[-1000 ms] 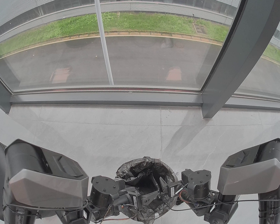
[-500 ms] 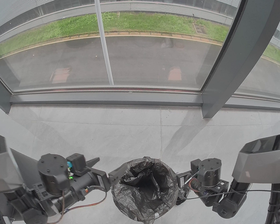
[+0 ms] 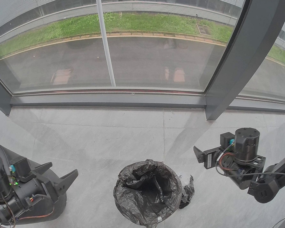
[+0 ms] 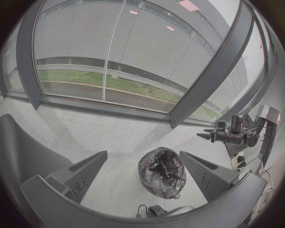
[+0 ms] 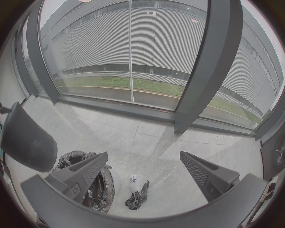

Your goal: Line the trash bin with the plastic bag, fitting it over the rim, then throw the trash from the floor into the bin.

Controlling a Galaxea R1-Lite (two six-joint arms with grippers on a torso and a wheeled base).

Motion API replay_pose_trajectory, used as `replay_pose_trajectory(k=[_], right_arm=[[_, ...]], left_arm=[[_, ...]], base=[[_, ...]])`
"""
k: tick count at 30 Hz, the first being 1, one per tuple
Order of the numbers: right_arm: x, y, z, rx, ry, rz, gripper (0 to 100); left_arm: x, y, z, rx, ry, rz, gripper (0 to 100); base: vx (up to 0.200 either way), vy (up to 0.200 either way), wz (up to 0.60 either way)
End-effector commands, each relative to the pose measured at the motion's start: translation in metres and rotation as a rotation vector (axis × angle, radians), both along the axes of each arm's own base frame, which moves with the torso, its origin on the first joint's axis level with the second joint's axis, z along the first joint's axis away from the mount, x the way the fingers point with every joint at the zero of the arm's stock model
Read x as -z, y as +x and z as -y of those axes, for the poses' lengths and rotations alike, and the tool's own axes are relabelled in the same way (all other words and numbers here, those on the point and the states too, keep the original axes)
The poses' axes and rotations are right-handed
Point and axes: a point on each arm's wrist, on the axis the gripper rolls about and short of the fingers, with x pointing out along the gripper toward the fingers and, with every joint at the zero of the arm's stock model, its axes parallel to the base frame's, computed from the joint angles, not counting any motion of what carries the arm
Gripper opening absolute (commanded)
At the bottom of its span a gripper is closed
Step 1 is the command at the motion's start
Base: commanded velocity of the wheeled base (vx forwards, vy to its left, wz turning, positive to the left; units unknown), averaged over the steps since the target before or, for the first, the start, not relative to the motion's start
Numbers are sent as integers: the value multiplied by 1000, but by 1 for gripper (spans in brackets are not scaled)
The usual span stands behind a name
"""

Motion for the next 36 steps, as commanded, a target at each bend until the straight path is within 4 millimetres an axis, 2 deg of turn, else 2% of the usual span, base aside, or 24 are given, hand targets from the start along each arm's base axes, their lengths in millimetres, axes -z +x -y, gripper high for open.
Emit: replay_pose_trajectory(k=[1,2,3,9,10,16,19,26,31,36], right_arm=[[-66,-34,38,78,63,139,100],[-66,-34,38,78,63,139,100],[-72,-42,46,117,48,166,100],[-86,-62,59,203,-20,235,100],[-89,-69,61,201,-33,250,100],[-97,-86,67,199,-69,296,100],[-98,-91,69,226,-66,305,100],[-99,-103,73,235,-54,324,100],[-113,-115,80,291,-25,379,100],[-111,-117,82,294,-26,377,100]], left_arm=[[-36,-63,-43,-53,-91,163,100],[-36,-63,-43,-53,-91,163,100],[-36,-77,-53,-108,-83,164,100],[-21,-111,-75,-307,-53,189,100],[-14,-124,-80,-342,-42,207,100],[6,-152,-86,-484,11,206,100],[11,-157,-86,-546,26,223,100],[14,-156,-85,-554,17,218,100],[14,-156,-85,-640,42,217,100],[21,-157,-80,-787,112,191,100]], base=[[0,0,0],[0,0,0],[0,0,0],[0,0,0],[0,0,0],[0,0,0],[0,0,0],[0,0,0],[0,0,0],[0,0,0]])
